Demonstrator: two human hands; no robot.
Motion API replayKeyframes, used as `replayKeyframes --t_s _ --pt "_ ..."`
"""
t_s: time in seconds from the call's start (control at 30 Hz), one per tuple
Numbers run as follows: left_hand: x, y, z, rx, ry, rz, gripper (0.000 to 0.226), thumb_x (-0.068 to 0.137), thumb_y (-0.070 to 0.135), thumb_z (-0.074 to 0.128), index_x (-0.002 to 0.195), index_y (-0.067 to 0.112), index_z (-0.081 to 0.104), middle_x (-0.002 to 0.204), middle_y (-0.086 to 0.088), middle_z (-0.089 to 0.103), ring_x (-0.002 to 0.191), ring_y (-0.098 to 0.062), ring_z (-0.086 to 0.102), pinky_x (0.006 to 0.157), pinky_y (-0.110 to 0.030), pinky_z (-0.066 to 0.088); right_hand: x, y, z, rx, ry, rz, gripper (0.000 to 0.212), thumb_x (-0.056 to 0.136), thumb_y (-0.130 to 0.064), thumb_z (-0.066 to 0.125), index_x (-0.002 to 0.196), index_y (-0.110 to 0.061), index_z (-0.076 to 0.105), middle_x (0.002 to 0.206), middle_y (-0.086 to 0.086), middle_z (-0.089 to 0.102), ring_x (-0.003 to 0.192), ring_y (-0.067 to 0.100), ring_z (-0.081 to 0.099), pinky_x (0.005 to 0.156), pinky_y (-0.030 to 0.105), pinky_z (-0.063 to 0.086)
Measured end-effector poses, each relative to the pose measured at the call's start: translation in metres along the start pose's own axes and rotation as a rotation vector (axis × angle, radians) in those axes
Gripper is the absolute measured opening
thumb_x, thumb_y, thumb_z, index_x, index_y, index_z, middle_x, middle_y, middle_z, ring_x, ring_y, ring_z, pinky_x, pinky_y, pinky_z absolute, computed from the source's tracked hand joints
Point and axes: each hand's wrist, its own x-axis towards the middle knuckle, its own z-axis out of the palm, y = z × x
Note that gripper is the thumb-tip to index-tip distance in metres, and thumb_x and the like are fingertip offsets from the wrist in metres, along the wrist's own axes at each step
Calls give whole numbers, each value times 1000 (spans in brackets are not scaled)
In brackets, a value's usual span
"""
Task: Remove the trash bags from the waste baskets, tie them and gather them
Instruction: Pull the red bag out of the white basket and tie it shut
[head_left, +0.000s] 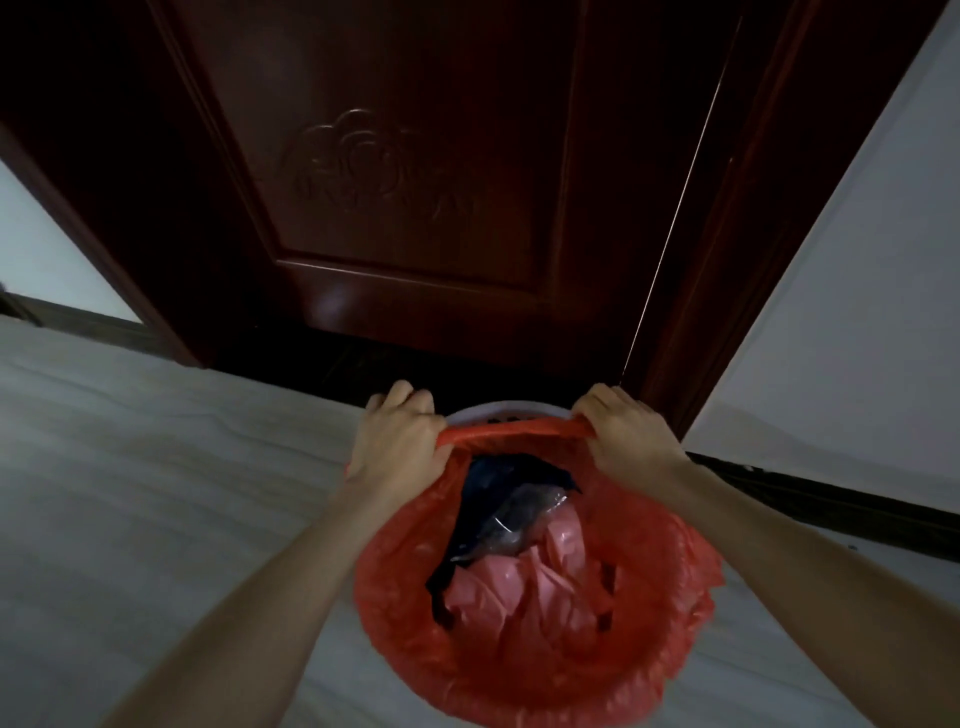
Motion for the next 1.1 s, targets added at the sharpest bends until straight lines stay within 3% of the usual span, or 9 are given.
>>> replayKeyframes --t_s 0.13,0.27,0.33,0.43,0.57,0.77,0.87,0.97,1.1 --pt "-34 1 4 -132 126 -52 37 79 37 50 75 6 69 75 -10 71 85 -30 66 84 -41 50 -37 4 -5 169 -95 112 46 83 -37 55 125 -21 44 122 5 46 111 27 51 91 42 47" --pt "-76 -2 16 -259 50 -237 56 71 56 47 110 17 58 105 -13 57 92 -35 60 76 -43 53 -85 18 6 304 -214 322 71 80 -37 63 140 -25 27 135 9 41 113 34 54 94 42 47" --pt "-84 -3 24 -347 -25 -342 58 72 49 61 121 19 51 121 -13 45 106 -36 54 85 -47 51 -93 18 14 371 -98 369 60 82 -25 59 137 -16 36 131 15 51 113 35 54 94 38 44" --pt "-77 2 28 -328 -47 -443 44 79 29 64 121 21 52 127 -11 41 102 -38 57 81 -47 49 -80 11 19 373 57 393 43 85 -16 53 128 -10 49 122 19 59 108 36 57 91 38 44" --pt "-48 5 24 -338 45 -554 24 88 13 50 110 10 58 122 -15 45 93 -42 59 75 -49 48 -41 11 10 281 65 399 34 89 -22 49 118 -5 53 115 21 59 104 39 57 87 44 48" --pt "-19 18 19 -483 117 -701 30 84 14 47 112 3 46 118 -21 51 108 -41 51 92 -49 40 -16 17 -4 280 29 392 44 88 -32 52 127 -13 45 126 19 49 111 40 53 93 43 45" --pt "-44 19 20 -573 -23 -536 55 83 50 49 122 12 37 131 -15 42 113 -37 51 86 -44 42 -46 24 -2 432 -81 336 78 78 -45 63 142 -29 21 142 13 41 125 32 46 104 42 40" --pt "-76 10 15 -502 -288 -261 115 50 90 38 140 24 15 155 3 1 144 -24 7 110 -53 27 -76 33 -2 587 -328 326 116 69 -50 70 141 -37 -20 154 1 20 135 17 32 108 31 32" --pt "-84 -2 17 -419 -491 -113 138 28 92 51 140 41 -13 152 16 -22 142 -20 -20 115 -52 14 -86 40 -5 705 -443 306 125 66 -36 78 143 -30 -21 155 -8 9 135 5 22 112 26 26"
